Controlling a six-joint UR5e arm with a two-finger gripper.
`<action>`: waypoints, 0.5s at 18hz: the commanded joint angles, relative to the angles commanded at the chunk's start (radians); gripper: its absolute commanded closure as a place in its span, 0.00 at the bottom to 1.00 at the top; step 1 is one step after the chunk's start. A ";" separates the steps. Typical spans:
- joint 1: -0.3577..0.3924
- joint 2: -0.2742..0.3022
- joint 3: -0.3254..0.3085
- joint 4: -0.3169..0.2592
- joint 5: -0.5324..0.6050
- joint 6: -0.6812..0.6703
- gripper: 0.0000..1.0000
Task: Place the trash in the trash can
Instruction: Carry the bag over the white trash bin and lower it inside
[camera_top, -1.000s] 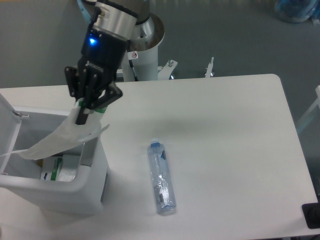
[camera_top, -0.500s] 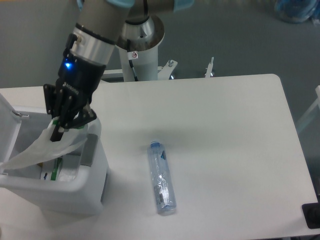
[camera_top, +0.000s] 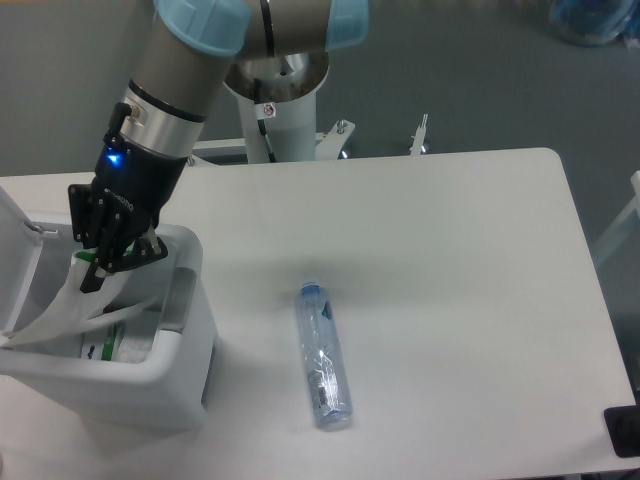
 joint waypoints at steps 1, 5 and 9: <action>-0.005 0.002 -0.002 -0.002 0.023 0.003 0.91; -0.011 0.011 -0.020 -0.011 0.048 0.008 0.91; -0.025 0.000 -0.018 -0.029 0.065 0.011 0.91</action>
